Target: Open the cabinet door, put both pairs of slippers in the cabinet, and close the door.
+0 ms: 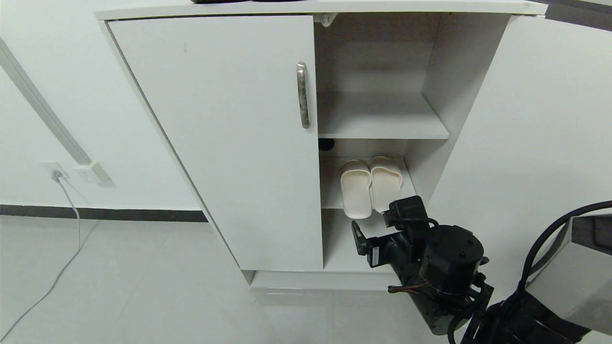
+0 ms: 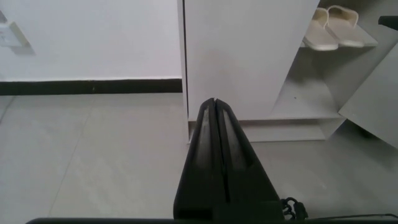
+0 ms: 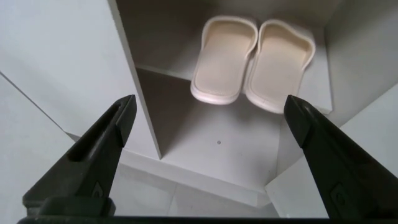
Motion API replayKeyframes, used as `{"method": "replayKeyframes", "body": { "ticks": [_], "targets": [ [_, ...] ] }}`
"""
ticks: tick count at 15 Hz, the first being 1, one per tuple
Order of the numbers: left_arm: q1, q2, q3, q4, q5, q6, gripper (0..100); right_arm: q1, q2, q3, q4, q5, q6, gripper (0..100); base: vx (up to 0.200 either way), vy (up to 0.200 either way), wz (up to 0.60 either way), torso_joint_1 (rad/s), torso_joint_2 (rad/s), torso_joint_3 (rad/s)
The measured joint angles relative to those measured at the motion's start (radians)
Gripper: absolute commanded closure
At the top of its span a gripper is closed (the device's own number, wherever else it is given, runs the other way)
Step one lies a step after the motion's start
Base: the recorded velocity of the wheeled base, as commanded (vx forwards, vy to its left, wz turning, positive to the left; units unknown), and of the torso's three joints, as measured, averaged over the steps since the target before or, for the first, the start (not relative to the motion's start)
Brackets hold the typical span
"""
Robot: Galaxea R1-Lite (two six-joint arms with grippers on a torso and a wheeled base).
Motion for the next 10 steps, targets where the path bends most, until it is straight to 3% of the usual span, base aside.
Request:
{"method": "replayKeyframes", "body": {
  "ticks": [10],
  "targets": [
    [0.000, 0.000, 0.000, 0.000, 0.000, 0.000, 100, 0.008, 0.001, 0.002, -0.007, 0.000, -0.012, 0, 0.000, 0.000, 0.00, 0.003, 0.00, 0.194]
  ]
}}
